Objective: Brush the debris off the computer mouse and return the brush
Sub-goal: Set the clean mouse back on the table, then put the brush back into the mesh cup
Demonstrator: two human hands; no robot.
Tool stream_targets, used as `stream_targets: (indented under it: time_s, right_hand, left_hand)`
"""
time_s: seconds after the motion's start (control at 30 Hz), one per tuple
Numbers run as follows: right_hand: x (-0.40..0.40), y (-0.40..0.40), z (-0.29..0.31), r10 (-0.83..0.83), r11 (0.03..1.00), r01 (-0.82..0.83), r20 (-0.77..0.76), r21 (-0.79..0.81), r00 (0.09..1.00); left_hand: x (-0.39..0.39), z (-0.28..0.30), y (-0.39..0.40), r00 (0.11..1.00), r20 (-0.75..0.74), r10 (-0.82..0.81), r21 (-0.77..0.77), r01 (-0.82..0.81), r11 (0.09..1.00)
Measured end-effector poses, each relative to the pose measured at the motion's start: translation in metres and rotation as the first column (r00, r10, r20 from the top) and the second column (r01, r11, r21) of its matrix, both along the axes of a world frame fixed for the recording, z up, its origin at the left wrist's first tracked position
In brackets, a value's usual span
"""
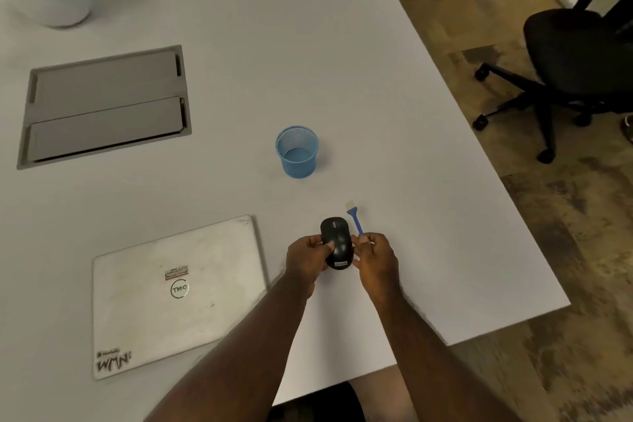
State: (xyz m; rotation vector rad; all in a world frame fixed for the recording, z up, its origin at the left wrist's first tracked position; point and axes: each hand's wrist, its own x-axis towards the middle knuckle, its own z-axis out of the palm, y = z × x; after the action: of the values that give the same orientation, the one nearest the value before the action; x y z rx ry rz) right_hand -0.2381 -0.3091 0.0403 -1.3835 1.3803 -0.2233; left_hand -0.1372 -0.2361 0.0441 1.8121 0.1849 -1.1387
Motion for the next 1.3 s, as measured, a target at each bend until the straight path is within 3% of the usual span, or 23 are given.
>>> stream_targets:
  time_s: [0.5, 0.7, 0.9, 1.0, 1.07, 1.3]
  right_hand:
    - [0.009, -0.014, -0.018, 0.029, 0.999, -0.029, -0.003, 0.022, 1.000]
    - [0.002, -0.020, -0.014, 0.017, 0.997, -0.019, -0.030, -0.075, 0.999]
    - [0.003, -0.040, 0.001, 0.116, 0.964, -0.135, -0.092, -0.229, 0.989]
    - [0.018, -0.055, 0.015, 0.118, 0.957, -0.126, -0.047, -0.262, 0.992]
    - [0.034, -0.066, 0.026, 0.112, 0.956, -0.109, -0.004, -0.272, 0.994]
    - [0.098, -0.091, 0.063, 0.205, 0.900, -0.171, 0.041, -0.401, 0.978]
  left_hand:
    - [0.003, -0.026, -0.007, 0.995, 0.084, -0.047, 0.059, 0.042, 0.997]
    - [0.011, -0.020, 0.006, 0.964, 0.250, -0.085, 0.207, 0.033, 0.978]
    - [0.038, -0.017, 0.043, 0.812, 0.554, -0.183, 0.201, 0.082, 0.976]
    - [0.054, -0.013, 0.065, 0.625, 0.753, -0.205, 0.215, 0.061, 0.975]
    - [0.066, -0.012, 0.083, 0.483, 0.827, -0.289, 0.302, 0.053, 0.952]
    - [0.103, -0.029, 0.148, 0.384, 0.644, -0.662, 0.675, 0.123, 0.727]
